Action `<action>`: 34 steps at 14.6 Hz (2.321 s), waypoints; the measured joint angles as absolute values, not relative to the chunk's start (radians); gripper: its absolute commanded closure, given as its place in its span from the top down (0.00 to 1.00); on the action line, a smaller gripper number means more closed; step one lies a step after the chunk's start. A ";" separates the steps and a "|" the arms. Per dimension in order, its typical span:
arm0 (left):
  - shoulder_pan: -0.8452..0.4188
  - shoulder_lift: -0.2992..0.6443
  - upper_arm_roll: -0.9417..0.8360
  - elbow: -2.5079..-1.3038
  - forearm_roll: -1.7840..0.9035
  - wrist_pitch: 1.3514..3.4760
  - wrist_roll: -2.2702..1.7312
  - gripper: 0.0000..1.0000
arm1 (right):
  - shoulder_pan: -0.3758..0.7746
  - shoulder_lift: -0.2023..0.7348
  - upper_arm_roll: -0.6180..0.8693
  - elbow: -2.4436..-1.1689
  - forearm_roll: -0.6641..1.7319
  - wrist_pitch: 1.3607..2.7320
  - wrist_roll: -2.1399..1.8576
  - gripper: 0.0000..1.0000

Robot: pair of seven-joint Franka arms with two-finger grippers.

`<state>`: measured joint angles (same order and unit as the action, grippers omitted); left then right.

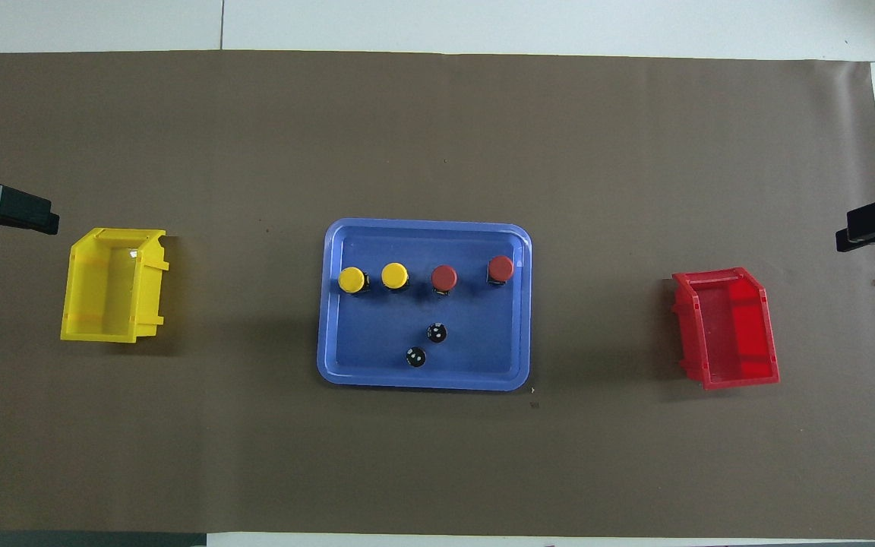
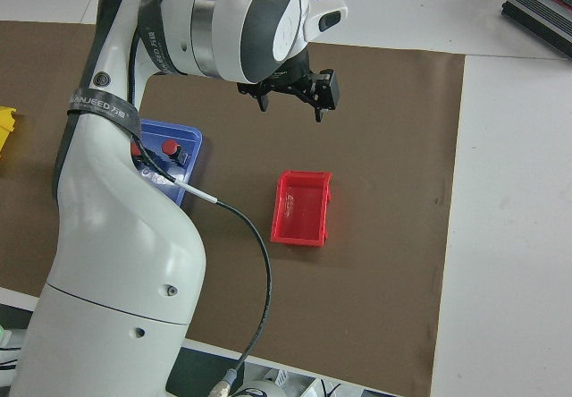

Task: Sort red and yellow buttons by color
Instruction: 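Reach both grippers toward the buttons on the blue tray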

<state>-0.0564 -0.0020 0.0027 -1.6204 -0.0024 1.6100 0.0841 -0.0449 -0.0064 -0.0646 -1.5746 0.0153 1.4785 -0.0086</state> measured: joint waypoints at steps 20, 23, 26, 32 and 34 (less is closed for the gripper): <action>-0.257 -0.020 -0.023 -1.816 -0.005 1.809 -0.251 0.97 | 0.218 0.334 0.227 -1.517 -0.014 1.937 0.582 1.00; -0.331 -0.002 -0.025 -1.885 -0.005 1.883 -0.349 0.96 | 0.233 0.333 0.228 -1.664 -0.014 2.085 0.583 0.98; -0.411 0.063 -0.026 -1.906 -0.005 1.956 -0.491 0.92 | 0.247 0.324 0.228 -1.783 -0.014 2.163 0.583 0.90; -0.485 0.145 -0.026 -1.929 -0.005 2.040 -0.618 0.80 | 0.247 0.290 0.230 -1.867 -0.014 2.210 0.583 0.71; -0.504 0.160 -0.026 -1.932 -0.005 2.063 -0.646 0.79 | 0.259 0.281 0.231 -1.911 -0.014 2.254 0.583 0.71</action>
